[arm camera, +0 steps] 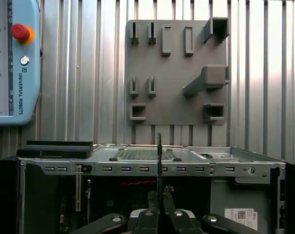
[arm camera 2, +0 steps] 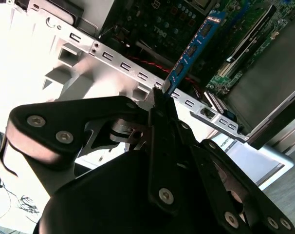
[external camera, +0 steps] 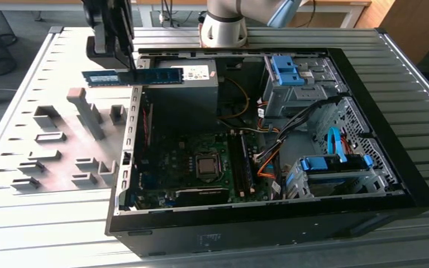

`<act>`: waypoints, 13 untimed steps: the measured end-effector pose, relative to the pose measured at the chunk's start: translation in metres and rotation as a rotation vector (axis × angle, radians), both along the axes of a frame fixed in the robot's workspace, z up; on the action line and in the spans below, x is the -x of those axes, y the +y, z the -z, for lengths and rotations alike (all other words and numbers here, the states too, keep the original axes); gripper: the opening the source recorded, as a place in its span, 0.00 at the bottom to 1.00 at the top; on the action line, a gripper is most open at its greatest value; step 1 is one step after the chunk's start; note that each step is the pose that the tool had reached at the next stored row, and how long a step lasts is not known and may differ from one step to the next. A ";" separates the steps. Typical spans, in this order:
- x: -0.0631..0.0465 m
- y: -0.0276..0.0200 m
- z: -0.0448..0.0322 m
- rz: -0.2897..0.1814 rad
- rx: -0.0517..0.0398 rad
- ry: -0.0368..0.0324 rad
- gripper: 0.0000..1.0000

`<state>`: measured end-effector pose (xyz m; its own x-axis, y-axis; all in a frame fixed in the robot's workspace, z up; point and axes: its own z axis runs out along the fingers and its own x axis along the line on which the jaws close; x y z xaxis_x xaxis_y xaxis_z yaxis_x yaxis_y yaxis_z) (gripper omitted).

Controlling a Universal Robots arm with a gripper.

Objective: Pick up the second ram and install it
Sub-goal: 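Pick up the second ram and move it above second insertion slot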

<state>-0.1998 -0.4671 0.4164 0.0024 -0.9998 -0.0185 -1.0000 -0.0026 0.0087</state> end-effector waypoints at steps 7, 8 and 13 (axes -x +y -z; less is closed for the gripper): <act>-0.003 0.0000 0.0000 0.000 0.0000 0.0000 0.14; -0.004 0.0000 0.0000 0.000 0.0000 -0.0001 0.14; -0.010 0.0000 0.0000 0.000 0.0000 0.0000 0.14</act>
<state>-0.1895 -0.4671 0.4164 0.0024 -0.9998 -0.0185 -1.0000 -0.0025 0.0087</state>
